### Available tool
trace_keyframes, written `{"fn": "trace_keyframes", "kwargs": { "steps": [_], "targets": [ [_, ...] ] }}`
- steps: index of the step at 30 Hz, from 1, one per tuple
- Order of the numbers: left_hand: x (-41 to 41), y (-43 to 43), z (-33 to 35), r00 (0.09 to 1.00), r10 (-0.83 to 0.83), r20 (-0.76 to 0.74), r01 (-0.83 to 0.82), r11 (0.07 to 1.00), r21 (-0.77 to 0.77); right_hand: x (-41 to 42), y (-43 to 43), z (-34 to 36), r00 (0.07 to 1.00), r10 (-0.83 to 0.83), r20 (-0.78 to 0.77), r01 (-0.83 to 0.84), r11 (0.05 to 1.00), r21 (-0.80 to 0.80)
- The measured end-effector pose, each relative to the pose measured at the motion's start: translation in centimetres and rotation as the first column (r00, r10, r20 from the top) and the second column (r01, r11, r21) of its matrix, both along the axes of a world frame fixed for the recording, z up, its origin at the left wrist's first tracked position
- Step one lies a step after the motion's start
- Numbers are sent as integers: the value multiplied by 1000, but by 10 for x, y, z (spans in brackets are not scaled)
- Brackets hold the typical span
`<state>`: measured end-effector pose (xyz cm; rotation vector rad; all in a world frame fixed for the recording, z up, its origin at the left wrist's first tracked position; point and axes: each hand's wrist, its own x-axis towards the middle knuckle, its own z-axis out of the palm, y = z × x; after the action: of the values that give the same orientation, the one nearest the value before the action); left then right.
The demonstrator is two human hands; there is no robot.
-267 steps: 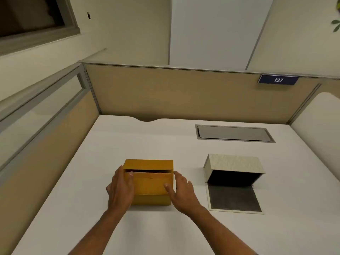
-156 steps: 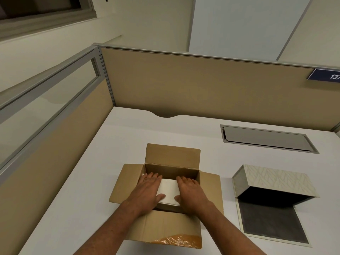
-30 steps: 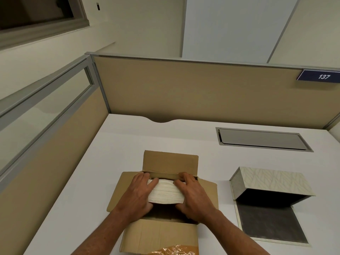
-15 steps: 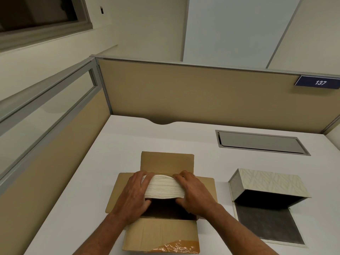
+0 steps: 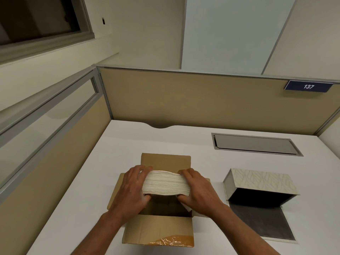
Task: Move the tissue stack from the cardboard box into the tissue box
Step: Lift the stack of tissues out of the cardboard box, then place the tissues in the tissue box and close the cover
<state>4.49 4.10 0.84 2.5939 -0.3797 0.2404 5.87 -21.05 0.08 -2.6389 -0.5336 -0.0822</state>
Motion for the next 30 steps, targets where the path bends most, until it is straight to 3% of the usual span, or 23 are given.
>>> {"fn": "trace_keyframes", "kwargs": {
  "steps": [6,9,15,24,30],
  "targets": [
    [-7,-32,27,994,-23,-105,1,978,-209,-20,-47,34,997,-25,-69,40,974,225],
    [-9,-59,39,984,-63,-164,8,947,-321,-31,-80,48,978,-76,-192,151,897,415],
    [-17,-125,54,933,-186,-307,-34,804,-593,-59,-148,57,939,-168,-299,322,732,600],
    [-38,-244,26,859,-269,-436,-169,653,-738,-113,-237,30,837,-345,-425,547,529,648],
    [-56,-306,-14,788,-215,-577,-350,615,-707,-134,-283,-5,763,-344,-547,646,372,667]
  ]
}}
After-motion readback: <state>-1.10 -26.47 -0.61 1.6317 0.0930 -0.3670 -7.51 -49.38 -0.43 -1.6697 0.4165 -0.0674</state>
